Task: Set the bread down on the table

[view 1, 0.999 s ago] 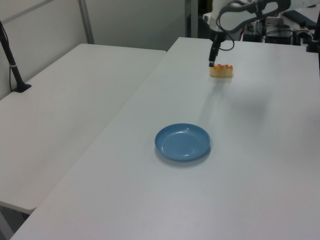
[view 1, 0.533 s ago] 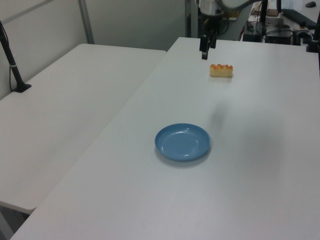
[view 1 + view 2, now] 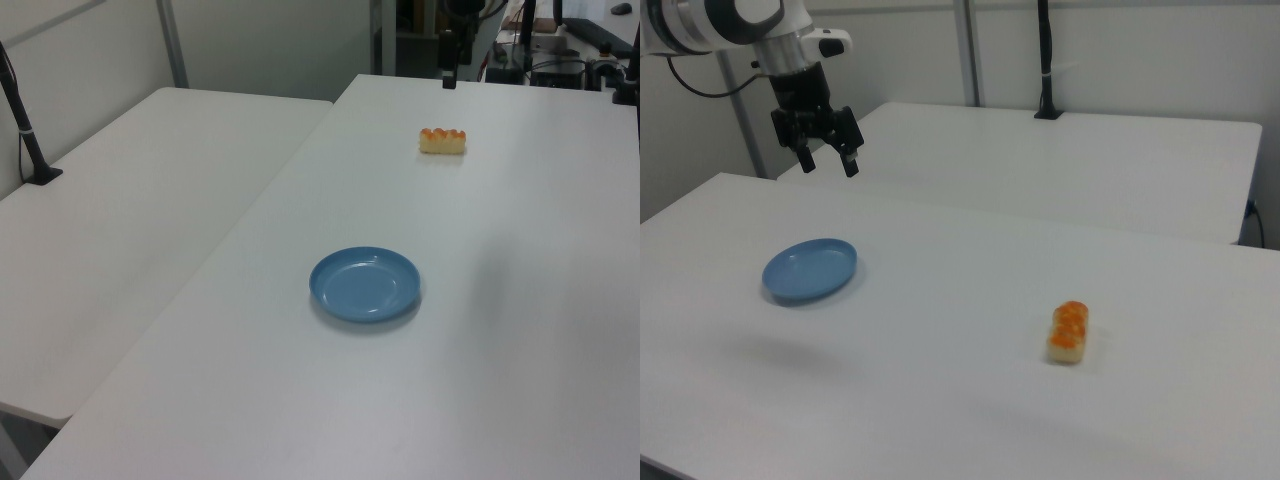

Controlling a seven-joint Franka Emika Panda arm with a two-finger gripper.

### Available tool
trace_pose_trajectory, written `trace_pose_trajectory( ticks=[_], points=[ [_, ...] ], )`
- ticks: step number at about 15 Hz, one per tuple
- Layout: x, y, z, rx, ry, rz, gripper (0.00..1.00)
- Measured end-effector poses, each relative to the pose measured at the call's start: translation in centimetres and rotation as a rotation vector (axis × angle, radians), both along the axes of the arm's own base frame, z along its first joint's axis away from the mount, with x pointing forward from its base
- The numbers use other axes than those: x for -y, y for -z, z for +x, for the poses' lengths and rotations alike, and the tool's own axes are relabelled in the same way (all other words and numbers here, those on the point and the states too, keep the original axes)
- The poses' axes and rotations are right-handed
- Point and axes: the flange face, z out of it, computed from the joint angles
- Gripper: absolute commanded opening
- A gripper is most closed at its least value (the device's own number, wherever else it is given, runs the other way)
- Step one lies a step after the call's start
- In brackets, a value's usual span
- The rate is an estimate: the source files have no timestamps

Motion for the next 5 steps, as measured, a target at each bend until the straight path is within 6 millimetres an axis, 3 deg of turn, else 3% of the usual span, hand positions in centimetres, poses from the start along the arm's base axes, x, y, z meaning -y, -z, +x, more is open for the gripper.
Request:
trace_pose_trajectory(
  ticks=[5],
  points=[
    [0.48, 0.09, -0.02, -0.003, 0.010, 0.008, 1.00]
  ],
)
